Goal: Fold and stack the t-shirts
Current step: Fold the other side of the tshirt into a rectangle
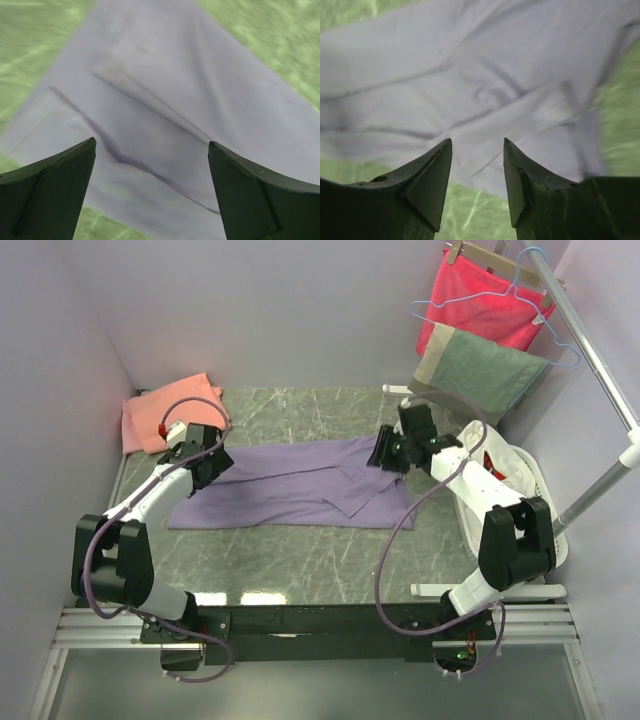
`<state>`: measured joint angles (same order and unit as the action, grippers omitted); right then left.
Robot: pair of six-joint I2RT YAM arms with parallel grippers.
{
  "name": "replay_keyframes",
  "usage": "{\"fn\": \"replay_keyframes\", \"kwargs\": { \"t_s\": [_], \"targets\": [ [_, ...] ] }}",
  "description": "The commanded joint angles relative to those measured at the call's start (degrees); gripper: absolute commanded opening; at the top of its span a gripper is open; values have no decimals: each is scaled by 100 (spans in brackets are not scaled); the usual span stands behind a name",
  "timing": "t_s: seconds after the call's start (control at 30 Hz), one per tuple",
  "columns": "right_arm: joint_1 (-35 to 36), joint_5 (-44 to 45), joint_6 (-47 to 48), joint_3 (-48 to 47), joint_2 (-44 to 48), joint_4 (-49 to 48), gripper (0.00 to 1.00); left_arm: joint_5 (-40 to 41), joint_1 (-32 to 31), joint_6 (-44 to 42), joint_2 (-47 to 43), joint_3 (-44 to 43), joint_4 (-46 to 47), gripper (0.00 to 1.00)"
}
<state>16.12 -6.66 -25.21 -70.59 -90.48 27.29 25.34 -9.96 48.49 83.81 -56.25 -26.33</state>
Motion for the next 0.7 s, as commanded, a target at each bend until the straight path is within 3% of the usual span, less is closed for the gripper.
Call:
{"fn": "replay_keyframes", "kwargs": {
  "t_s": [0.0,0.3,0.67],
  "targets": [
    [294,-1381,-695,931,398,-768,52,-1047,-15,-401,47,123,689,99],
    [901,-1374,-1442,1943,408,-1524,51,-1532,-33,-595,329,237,928,99],
    [1095,-724,-1636,1952,118,-1305,50,-1577,-59,-604,461,193,858,99]
  ]
}}
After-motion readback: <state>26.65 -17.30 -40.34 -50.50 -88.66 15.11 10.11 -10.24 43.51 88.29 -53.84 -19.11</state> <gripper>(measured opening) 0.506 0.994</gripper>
